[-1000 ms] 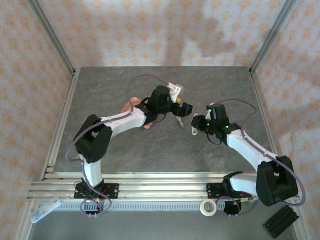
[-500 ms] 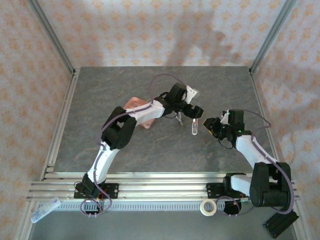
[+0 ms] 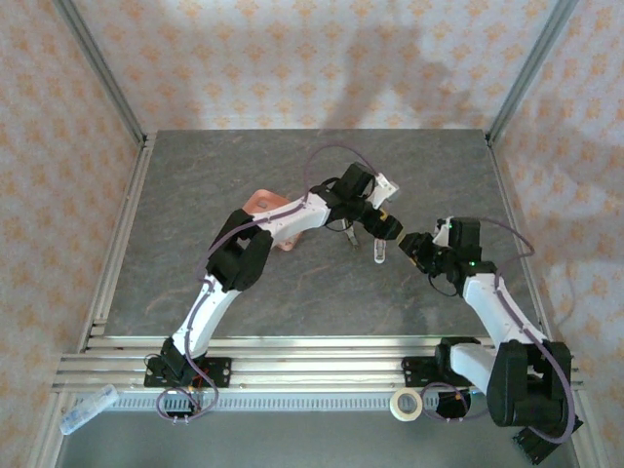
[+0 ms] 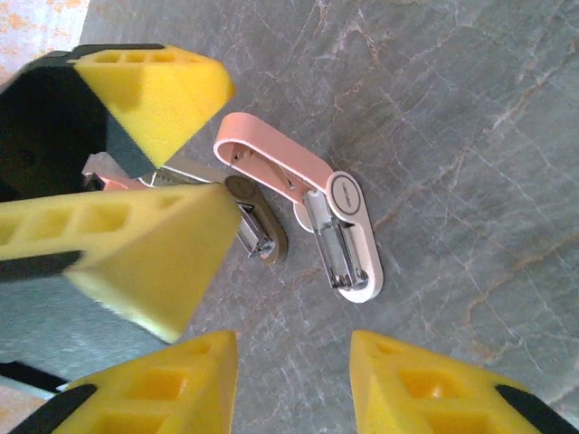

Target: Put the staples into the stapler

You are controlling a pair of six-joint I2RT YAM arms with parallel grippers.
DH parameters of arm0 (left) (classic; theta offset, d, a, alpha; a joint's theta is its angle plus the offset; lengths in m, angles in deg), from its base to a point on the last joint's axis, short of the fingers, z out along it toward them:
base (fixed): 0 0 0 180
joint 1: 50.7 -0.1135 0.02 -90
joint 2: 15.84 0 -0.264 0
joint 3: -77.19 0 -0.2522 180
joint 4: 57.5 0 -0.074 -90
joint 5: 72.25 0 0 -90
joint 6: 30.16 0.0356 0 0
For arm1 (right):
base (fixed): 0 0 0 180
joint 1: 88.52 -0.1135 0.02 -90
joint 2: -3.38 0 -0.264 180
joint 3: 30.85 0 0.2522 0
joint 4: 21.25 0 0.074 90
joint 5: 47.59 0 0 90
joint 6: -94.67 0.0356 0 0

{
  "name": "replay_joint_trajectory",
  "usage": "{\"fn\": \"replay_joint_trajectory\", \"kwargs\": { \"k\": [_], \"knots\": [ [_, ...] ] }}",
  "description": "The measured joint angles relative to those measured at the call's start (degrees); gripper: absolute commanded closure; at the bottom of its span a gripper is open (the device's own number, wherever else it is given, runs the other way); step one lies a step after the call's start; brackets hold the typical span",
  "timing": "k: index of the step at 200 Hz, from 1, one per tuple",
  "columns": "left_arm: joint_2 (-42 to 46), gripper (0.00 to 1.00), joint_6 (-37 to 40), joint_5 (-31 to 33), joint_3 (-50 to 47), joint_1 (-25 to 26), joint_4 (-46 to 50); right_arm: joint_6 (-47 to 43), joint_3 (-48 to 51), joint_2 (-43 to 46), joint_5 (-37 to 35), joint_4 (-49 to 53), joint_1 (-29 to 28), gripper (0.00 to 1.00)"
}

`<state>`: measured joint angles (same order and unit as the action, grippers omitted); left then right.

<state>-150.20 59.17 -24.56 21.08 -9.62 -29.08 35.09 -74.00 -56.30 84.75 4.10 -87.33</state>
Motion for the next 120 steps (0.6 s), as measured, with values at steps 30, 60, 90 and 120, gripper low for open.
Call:
{"fn": "replay_joint_trajectory", "kwargs": {
  "k": [30,60,90,120],
  "knots": [
    [-0.5,0.17,0.8,-1.8,0.0,0.6,1.5,0.0,0.0,2.2,-1.0,2.7,0.0,0.62],
    [-0.5,0.17,1.3,-3.8,-0.4,0.8,1.7,0.0,0.0,3.7,-2.1,4.7,0.0,0.62],
    [0.5,0.17,2.6,-5.5,-4.7,0.9,1.1,0.0,0.0,4.0,-3.0,5.7,0.0,0.62],
    [2.4,0.18,4.3,-6.5,-8.8,0.9,1.0,-0.2,0.0,4.0,-3.6,6.4,0.0,0.61]
  ]
}}
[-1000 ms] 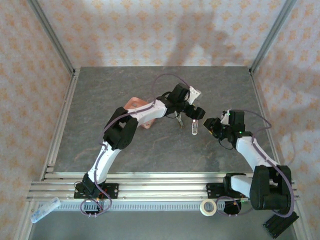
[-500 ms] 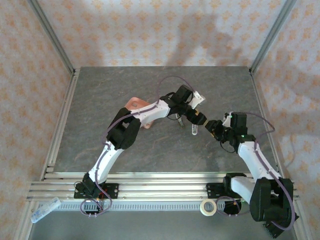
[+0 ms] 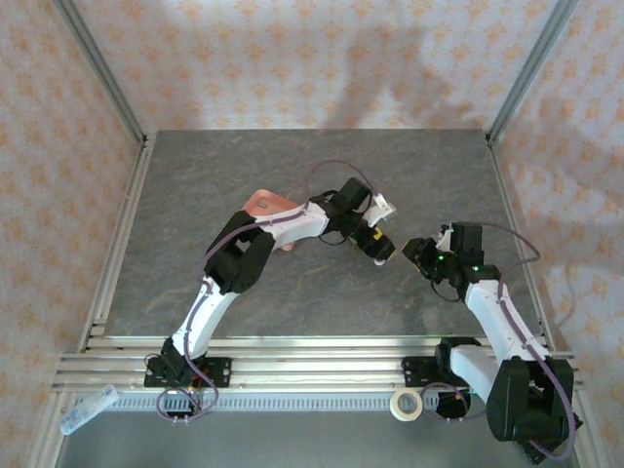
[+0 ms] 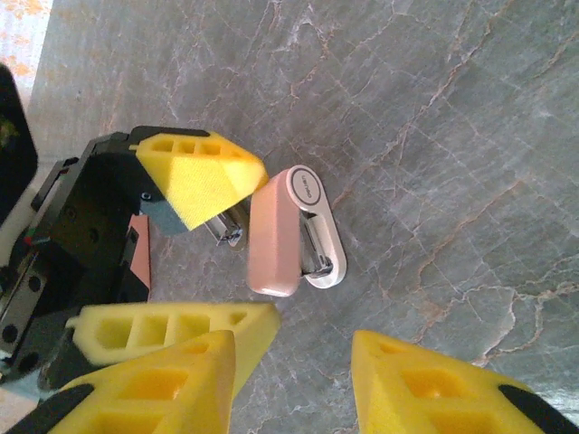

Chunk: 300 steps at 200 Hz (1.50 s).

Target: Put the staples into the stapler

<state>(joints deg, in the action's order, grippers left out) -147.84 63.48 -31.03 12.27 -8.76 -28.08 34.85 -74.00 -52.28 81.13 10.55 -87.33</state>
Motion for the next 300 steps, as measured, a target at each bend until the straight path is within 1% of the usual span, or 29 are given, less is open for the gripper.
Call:
{"fn": "replay_joint_trajectory", "kwargs": {
  "k": [39,69,101,137,177,206,233,284,293,300],
  "knots": [
    [4.3,0.16,2.1,-0.2,-5.1,0.2,0.0,-0.2,-0.1,-1.3,0.1,0.7,0.0,0.6],
    [9.1,0.15,2.2,2.2,-9.8,0.5,-1.0,-0.2,-0.5,-3.5,0.2,1.2,0.0,0.6],
    [15.8,0.15,-0.2,4.3,-16.8,0.1,-6.6,-0.4,-2.6,-6.3,1.0,1.2,-0.5,0.6],
    [20.5,0.16,-3.4,5.5,-22.3,-1.7,-12.9,-0.8,-7.3,-12.3,1.1,0.3,-4.5,0.66],
    [20.9,0.15,-4.8,6.3,-24.8,-3.7,-15.6,-1.0,-11.4,-21.6,1.2,-1.7,-7.6,0.75],
    [20.9,0.15,-5.3,6.4,-26.0,-4.2,-16.7,-1.0,-12.3,-26.3,1.4,-2.8,-9.4,0.81],
    [20.9,0.16,-5.5,6.4,-26.4,-4.5,-17.3,-1.0,-12.2,-29.7,0.4,-2.6,-9.5,0.91],
    [21.0,0.15,-7.6,7.8,-26.7,-6.1,-18.6,-0.8,-13.4,-30.0,-1.7,-0.5,-9.9,0.92],
    [21.0,0.15,-8.3,8.2,-26.9,-6.3,-18.9,-0.8,-13.6,-29.9,-2.2,-0.2,-10.2,0.91],
    [21.1,0.15,-8.6,8.6,-26.9,-6.5,-19.2,-0.8,-13.6,-29.6,-2.6,0.0,-10.3,0.88]
  ]
}}
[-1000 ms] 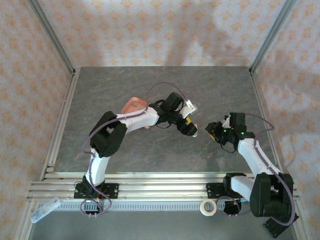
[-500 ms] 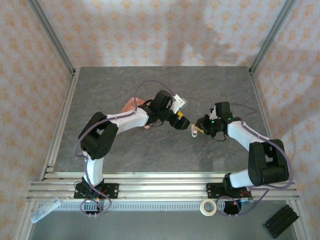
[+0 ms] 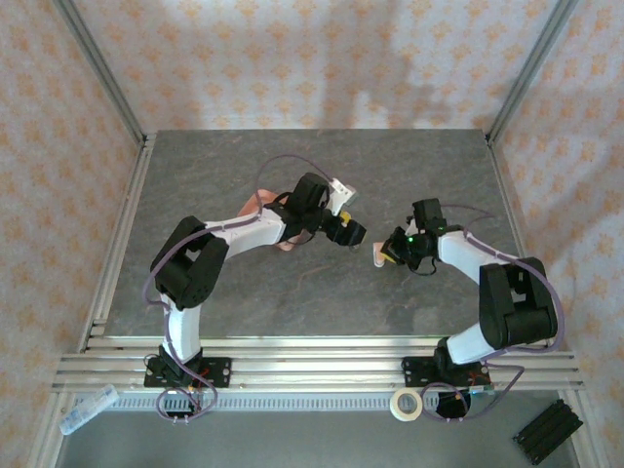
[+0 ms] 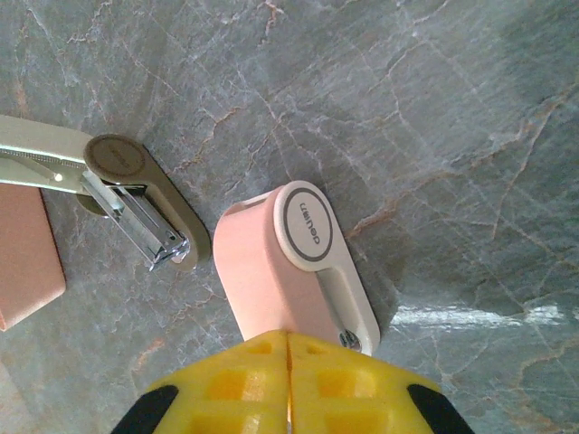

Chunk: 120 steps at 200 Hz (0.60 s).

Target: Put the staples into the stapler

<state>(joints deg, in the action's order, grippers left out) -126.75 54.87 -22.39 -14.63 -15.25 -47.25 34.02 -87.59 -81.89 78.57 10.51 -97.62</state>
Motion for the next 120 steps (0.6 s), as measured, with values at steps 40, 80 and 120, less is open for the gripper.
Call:
{"fn": "replay_joint_trajectory", "kwargs": {
  "k": [40,80,120],
  "knots": [
    [1.0,0.14,-2.1,1.9,0.0,-0.7,-1.4,-1.1,-2.0,2.9,-3.5,3.5,-0.9,0.73],
    [1.3,0.13,-3.2,6.0,1.1,-1.5,-1.0,-3.2,-9.5,4.0,-5.2,8.7,-0.9,0.69],
    [-2.1,0.14,-2.7,9.2,8.0,-2.5,3.1,-3.9,-10.0,4.9,-5.4,10.3,-0.9,0.68]
  ]
}}
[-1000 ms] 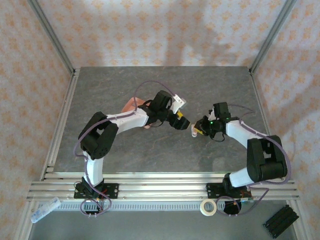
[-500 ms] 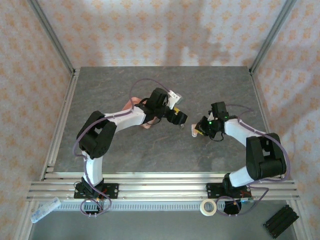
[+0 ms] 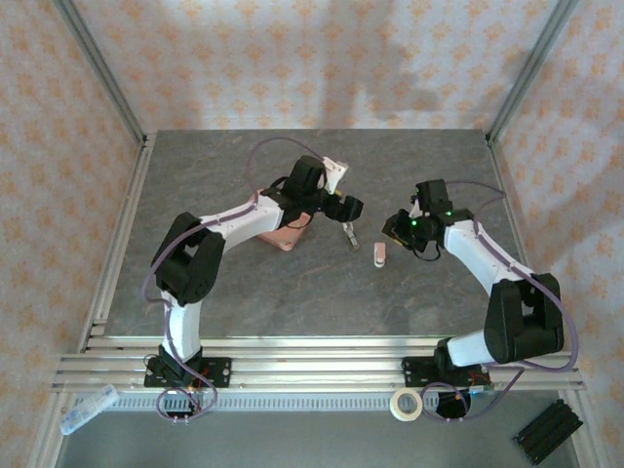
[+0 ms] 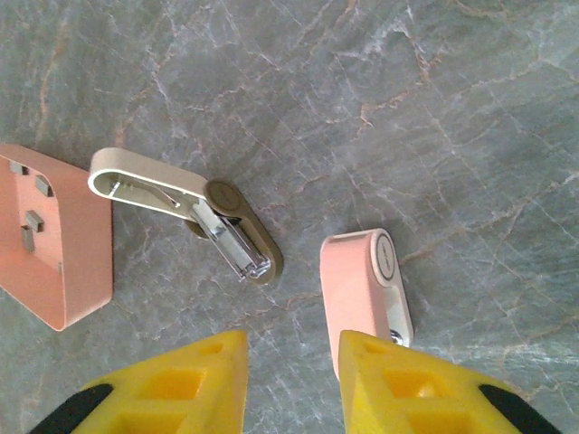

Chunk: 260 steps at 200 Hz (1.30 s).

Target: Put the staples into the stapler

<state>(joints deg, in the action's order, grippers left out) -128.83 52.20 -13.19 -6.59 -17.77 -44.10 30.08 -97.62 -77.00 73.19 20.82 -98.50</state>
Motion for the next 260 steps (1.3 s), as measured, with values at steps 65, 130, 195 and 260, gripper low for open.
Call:
{"fn": "replay_joint_trajectory", "kwargs": {
  "k": [65,130,195,260],
  "knots": [
    [-8.5,0.15,0.7,-0.5,5.7,0.1,7.2,-0.2,1.2,1.7,-0.7,1.7,0.0,0.68],
    [-9.0,0.17,2.6,-7.8,5.2,1.6,8.1,-0.2,1.2,2.8,-1.0,1.9,0.0,0.68],
    [-7.9,0.18,8.2,-12.3,3.4,4.1,9.4,-0.1,1.7,3.1,-1.1,1.9,0.0,0.68],
    [0.7,0.17,3.2,-10.3,-7.7,2.8,3.0,-0.1,1.2,3.0,-2.1,1.6,-3.3,0.7]
  ]
}}
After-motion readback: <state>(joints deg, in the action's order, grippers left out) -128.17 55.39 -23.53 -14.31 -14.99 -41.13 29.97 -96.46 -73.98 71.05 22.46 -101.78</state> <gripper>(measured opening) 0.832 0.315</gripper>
